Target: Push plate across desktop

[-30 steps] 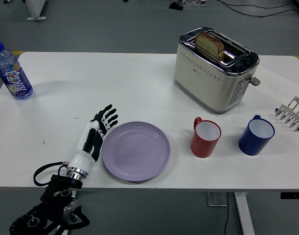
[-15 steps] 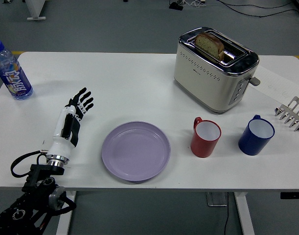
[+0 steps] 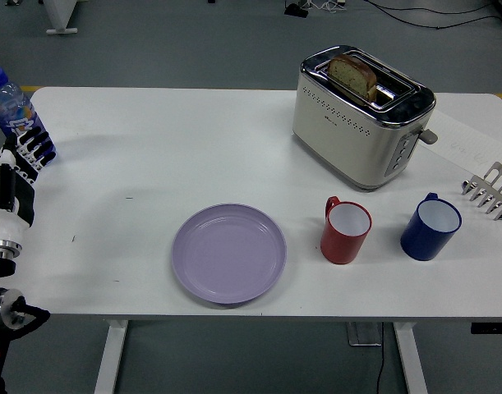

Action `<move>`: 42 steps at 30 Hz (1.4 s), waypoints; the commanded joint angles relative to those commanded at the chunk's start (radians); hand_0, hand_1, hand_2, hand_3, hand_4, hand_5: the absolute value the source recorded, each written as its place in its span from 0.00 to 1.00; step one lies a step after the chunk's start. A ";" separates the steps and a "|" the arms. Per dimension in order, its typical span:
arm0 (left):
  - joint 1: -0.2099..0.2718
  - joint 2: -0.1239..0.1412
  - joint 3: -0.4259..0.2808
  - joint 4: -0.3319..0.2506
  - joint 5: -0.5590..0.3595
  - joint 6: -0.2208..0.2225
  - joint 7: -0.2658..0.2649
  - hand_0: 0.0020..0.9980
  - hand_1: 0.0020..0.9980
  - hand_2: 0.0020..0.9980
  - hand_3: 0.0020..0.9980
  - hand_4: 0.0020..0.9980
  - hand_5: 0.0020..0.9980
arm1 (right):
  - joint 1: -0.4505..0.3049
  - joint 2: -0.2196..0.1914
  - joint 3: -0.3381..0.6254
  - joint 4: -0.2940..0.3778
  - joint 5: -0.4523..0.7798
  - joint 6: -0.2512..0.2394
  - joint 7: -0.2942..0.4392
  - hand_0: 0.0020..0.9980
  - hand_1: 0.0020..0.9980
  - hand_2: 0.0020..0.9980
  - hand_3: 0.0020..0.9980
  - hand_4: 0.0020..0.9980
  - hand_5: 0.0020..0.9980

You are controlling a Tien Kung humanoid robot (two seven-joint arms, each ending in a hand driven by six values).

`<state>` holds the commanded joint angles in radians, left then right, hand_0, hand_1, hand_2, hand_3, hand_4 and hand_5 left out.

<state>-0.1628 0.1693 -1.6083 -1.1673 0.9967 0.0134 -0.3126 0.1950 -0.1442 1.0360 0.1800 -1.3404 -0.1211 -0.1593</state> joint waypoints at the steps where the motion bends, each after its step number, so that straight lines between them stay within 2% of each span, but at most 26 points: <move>1: 0.001 0.001 -0.008 0.000 0.001 -0.005 0.005 0.76 0.79 0.78 0.74 0.62 1.00 | 0.000 0.000 0.000 0.000 0.000 0.000 0.000 0.64 0.61 0.67 0.60 0.19 0.09; 4: 0.008 0.011 -0.071 -0.007 0.011 -0.050 0.045 0.76 0.80 0.78 0.74 0.62 1.00 | 0.003 0.004 0.005 0.000 -0.006 -0.001 -0.003 0.64 0.61 0.67 0.60 0.19 0.09; 8: 0.012 0.018 -0.126 -0.010 0.015 -0.081 0.066 0.77 0.80 0.78 0.75 0.62 1.00 | 0.008 0.007 0.009 0.000 -0.016 0.000 -0.004 0.64 0.61 0.67 0.60 0.19 0.09; 11: 0.013 0.020 -0.148 -0.012 0.019 -0.099 0.078 0.77 0.80 0.78 0.75 0.62 1.00 | 0.009 0.008 0.009 0.000 -0.016 0.000 -0.004 0.64 0.61 0.67 0.60 0.19 0.09; 18: 0.005 0.023 -0.184 -0.013 0.022 -0.180 0.138 0.77 0.80 0.79 0.76 0.62 1.00 | 0.015 0.005 0.001 0.000 -0.005 -0.002 0.000 0.64 0.61 0.67 0.60 0.19 0.09; 42: 0.008 0.012 -0.198 -0.006 -0.015 -0.190 0.136 0.78 0.81 0.80 0.77 0.63 1.00 | 0.017 0.005 0.000 0.000 -0.003 -0.002 0.001 0.64 0.61 0.67 0.60 0.19 0.09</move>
<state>-0.1548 0.1817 -1.8061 -1.1734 0.9814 -0.1770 -0.1766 0.2118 -0.1396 1.0364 0.1800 -1.3431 -0.1231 -0.1586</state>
